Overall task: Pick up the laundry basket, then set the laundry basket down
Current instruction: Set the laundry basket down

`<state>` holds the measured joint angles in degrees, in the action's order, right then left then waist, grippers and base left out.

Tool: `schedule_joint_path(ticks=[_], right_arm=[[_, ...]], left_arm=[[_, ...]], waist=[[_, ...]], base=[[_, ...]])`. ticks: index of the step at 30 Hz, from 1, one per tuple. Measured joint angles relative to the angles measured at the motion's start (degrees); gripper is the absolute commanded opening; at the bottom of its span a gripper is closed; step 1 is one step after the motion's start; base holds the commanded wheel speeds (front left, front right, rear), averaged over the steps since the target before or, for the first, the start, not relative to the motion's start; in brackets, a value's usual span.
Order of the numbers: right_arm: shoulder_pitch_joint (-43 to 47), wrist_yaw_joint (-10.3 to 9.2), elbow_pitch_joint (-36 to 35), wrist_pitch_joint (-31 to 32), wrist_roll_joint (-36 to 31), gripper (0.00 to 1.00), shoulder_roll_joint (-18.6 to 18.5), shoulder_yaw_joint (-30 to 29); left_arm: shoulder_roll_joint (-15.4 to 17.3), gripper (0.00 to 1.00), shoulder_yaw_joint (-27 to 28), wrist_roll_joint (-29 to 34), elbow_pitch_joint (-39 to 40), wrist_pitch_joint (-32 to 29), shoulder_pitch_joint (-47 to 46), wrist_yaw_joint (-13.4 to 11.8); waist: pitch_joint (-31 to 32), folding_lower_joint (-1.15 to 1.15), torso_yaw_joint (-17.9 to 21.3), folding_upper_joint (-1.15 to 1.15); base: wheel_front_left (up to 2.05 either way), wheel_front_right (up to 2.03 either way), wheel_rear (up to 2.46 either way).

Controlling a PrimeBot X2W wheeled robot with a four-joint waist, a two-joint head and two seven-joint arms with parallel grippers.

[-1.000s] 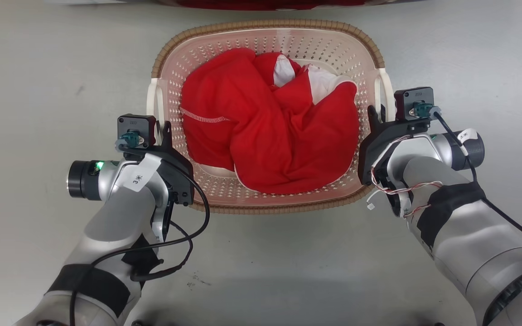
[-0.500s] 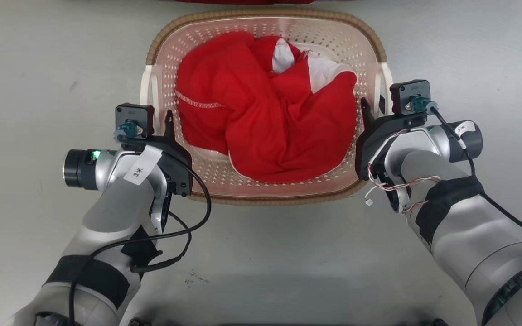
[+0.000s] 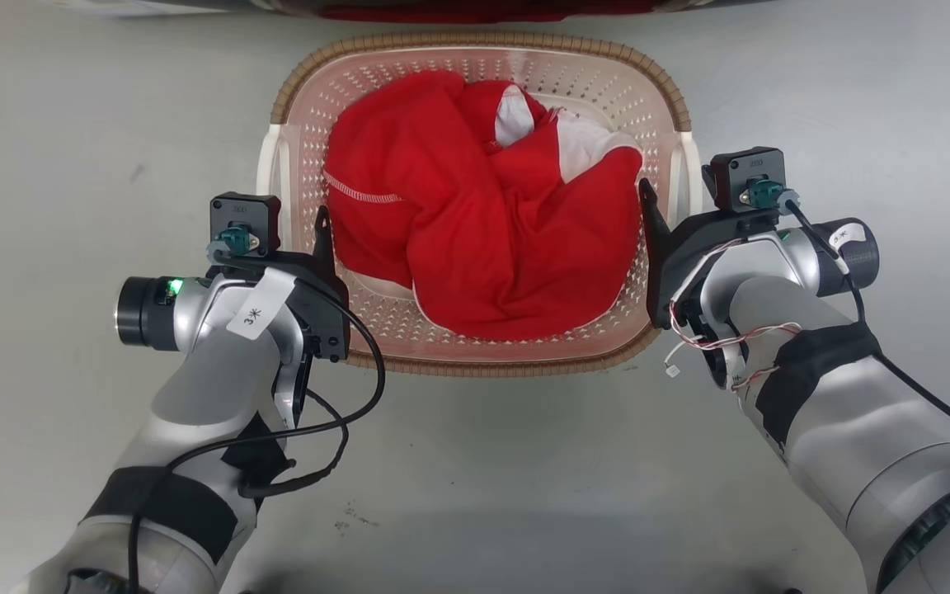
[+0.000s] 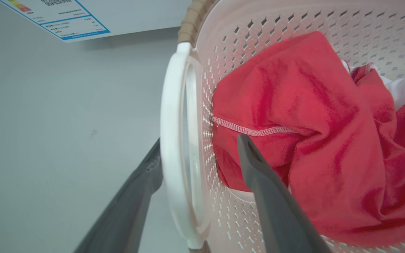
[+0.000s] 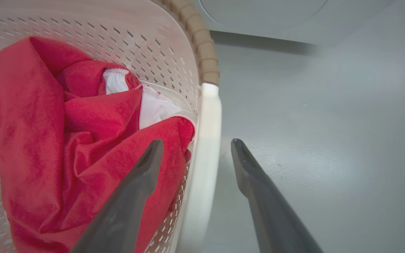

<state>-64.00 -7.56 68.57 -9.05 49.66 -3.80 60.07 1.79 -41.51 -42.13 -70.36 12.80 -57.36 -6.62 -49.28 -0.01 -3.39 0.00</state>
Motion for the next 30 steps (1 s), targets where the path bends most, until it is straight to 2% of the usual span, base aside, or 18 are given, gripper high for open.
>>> schedule_joint_path(ticks=[11,18,30], right_arm=[[1.47,0.0,-0.7,-2.76,0.3,1.0,0.03,-0.11],[3.76,0.19,-1.24,-4.68,0.41,1.0,0.09,-0.6],[9.79,0.53,-5.08,-5.24,0.81,1.0,0.03,-4.1]], left_arm=[[0.21,1.0,0.11,-0.07,-0.42,1.11,2.57,0.23],[0.53,1.0,1.07,-0.53,0.56,1.48,5.21,1.64],[2.03,1.0,4.17,0.07,9.39,1.49,12.25,2.03]], waist=[[4.79,0.0,0.49,0.0],[9.56,0.0,0.86,0.0],[19.23,-0.01,1.11,-0.01]], base=[[0.0,0.0,0.0],[0.0,0.0,0.0],[0.0,0.0,0.0]])
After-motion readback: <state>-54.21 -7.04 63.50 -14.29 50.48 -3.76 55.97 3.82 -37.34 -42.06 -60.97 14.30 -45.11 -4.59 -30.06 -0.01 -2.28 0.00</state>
